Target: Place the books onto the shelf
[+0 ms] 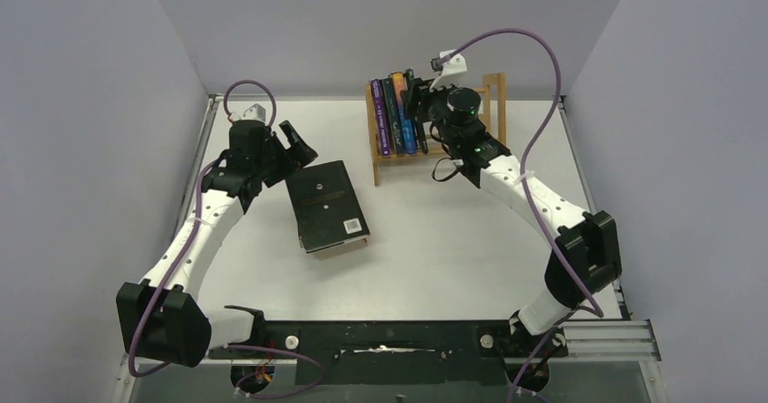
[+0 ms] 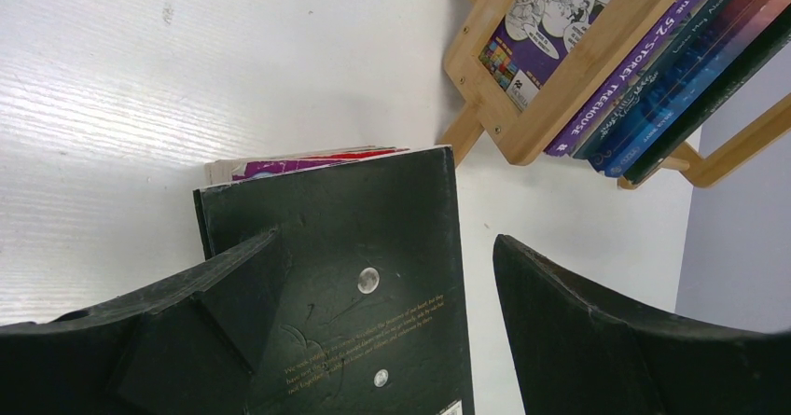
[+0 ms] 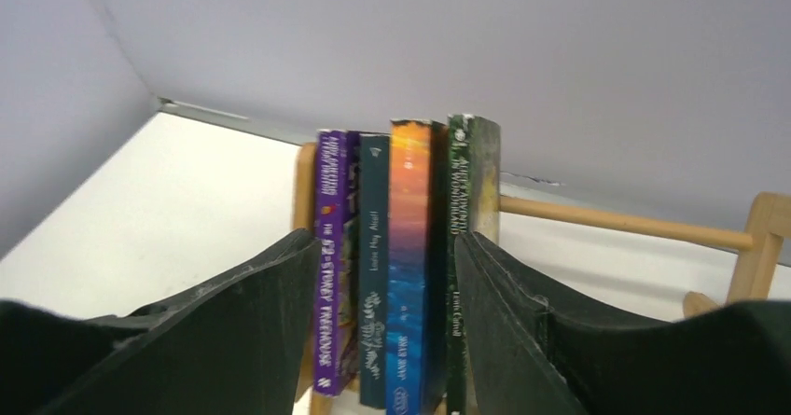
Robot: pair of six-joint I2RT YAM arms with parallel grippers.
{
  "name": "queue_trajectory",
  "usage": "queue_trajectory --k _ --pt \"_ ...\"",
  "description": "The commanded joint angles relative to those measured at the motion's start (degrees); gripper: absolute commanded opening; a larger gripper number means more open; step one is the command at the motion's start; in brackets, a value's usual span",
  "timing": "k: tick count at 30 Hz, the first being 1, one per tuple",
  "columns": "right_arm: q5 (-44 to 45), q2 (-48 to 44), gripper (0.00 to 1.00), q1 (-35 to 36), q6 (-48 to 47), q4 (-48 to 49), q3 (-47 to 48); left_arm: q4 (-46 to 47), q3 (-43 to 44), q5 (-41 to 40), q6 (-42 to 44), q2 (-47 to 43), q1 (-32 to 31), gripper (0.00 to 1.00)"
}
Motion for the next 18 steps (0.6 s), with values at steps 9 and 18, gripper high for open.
queue_trajectory --k 9,18 --pt "-24.03 -14.47 0.59 3.07 17.57 -10.03 -9.64 -3.43 0.40 -2.51 -0.50 -1.21 -0.56 0.82" --pt "-26.29 -17.08 0.63 7.03 27.69 -5.94 -20.79 -6.66 -2.09 -6.90 -1.94 -4.74 -2.01 0.82"
